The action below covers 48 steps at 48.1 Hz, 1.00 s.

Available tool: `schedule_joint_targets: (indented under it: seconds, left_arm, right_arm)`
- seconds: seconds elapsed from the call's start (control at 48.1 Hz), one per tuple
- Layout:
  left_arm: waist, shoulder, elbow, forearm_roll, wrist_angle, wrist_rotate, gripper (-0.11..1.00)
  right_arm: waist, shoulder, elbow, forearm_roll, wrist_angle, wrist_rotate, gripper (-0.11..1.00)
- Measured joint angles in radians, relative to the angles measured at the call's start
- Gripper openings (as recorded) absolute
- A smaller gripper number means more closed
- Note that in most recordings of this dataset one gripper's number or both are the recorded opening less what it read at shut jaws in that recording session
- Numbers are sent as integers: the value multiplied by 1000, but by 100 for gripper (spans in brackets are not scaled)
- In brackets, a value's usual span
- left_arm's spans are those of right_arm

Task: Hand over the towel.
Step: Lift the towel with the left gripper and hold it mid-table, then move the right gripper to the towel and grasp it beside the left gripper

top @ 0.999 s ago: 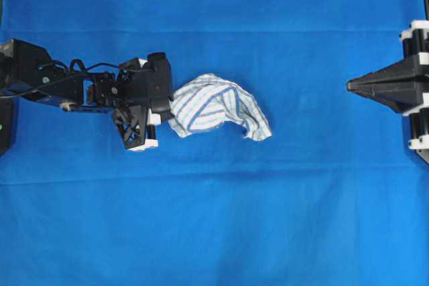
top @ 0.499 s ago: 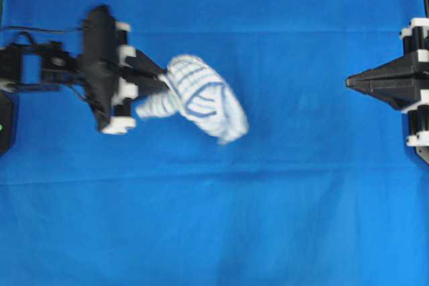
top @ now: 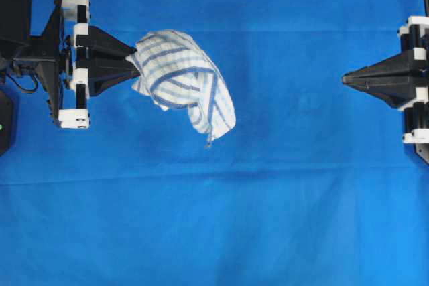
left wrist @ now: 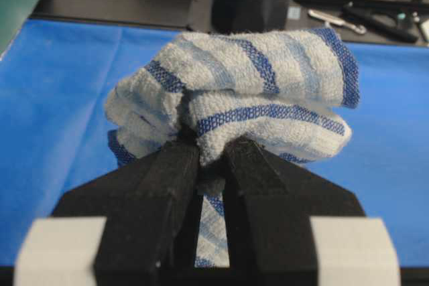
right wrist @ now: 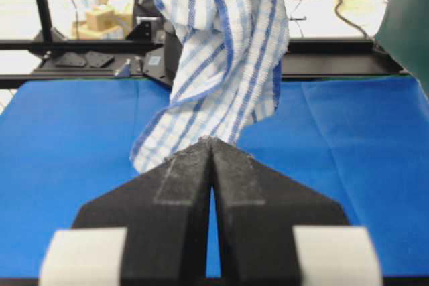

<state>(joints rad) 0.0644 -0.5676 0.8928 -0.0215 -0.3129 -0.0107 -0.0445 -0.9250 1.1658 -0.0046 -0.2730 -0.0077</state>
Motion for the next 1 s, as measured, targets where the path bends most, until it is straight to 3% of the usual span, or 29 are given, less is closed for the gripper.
schedule_joint_targets:
  seconds: [0.229, 0.437, 0.624, 0.707, 0.999]
  left_arm:
    - [-3, 3, 0, -2, -2, 0, 4]
    - [-12, 3, 2, -2, -5, 0, 4]
    - [-18, 3, 2, -2, -17, 0, 4]
    - [-25, 3, 2, -2, -20, 0, 4]
    - [-32, 5, 0, 0, -23, 0, 4]
  right_arm:
    - [-8, 14, 0, 0, -14, 2, 0]
    - [-9, 103, -15, 2, -98, 14, 3]
    - [-15, 258, -78, 20, -187, 18, 55]
    - [-25, 351, -127, 31, -229, 20, 70]
    - [-26, 638, -333, 41, -265, 21, 72]
